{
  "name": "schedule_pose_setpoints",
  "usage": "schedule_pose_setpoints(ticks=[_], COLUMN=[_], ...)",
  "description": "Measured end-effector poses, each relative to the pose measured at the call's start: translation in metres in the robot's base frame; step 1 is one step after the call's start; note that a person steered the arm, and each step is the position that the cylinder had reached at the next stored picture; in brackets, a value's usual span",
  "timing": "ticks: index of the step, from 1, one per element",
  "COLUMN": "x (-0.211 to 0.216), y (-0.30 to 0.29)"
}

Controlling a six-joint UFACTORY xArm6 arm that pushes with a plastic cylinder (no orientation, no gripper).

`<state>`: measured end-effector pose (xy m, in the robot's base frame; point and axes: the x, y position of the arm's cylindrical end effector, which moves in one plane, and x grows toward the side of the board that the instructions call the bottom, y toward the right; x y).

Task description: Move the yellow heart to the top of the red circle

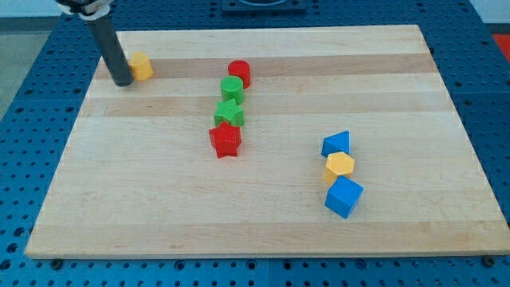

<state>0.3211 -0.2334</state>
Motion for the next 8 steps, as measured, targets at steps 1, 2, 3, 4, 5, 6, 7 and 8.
schedule_pose_setpoints(ticks=[1,2,3,4,5,6,7,8], x=[-0.034,-0.044,-0.044,-0.039,-0.031,-0.051,-0.053,-0.053], y=[0.041,0.057,0.057,0.033,0.009,0.010,0.011,0.011])
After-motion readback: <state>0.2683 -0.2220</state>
